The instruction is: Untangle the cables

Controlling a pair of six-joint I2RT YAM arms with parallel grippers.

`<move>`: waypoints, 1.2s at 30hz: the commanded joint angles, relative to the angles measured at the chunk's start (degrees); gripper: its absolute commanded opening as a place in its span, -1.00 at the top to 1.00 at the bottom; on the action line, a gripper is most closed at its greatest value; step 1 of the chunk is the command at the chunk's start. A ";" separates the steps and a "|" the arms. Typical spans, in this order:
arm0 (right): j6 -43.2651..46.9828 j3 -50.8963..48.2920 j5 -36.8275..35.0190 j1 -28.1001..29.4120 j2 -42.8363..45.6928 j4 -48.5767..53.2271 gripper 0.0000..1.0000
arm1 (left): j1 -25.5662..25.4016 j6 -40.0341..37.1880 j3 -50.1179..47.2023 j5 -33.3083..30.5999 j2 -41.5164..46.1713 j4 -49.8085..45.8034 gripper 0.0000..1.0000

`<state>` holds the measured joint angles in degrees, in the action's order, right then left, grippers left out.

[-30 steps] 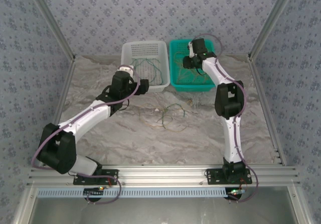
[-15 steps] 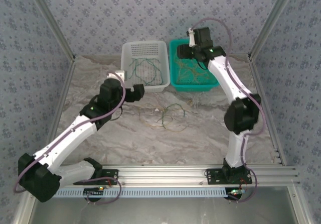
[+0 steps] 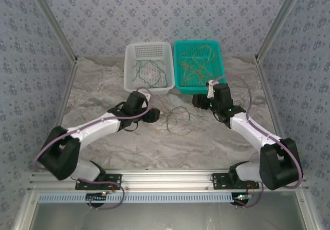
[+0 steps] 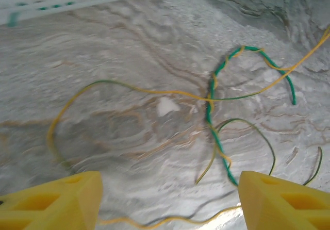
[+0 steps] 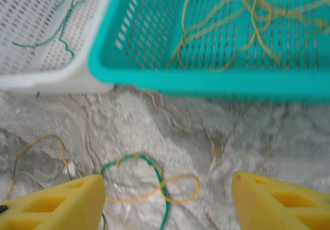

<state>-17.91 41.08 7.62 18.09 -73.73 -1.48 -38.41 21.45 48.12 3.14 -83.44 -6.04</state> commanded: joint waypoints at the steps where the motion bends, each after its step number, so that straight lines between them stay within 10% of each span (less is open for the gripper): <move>1: -5.17 -3.43 3.38 -1.46 -0.64 -6.34 -0.30 | -1.98 -3.21 4.24 4.76 -4.26 6.43 -0.38; 19: -13.31 -3.99 5.34 -0.97 -8.60 -12.87 -0.13 | -8.02 -11.80 14.63 4.95 -20.23 6.84 -0.28; 25: -17.68 -4.73 4.27 2.04 -10.33 -13.52 -0.01 | -7.81 -10.86 9.05 -0.15 -13.62 13.09 0.18; 36: -22.64 -1.54 2.28 5.93 -18.29 -16.03 0.08 | -6.33 -10.51 -1.28 -6.48 -2.92 20.61 0.07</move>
<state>-38.44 37.23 11.77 23.22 -90.21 -16.38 -44.99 11.14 48.47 -0.54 -88.71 11.42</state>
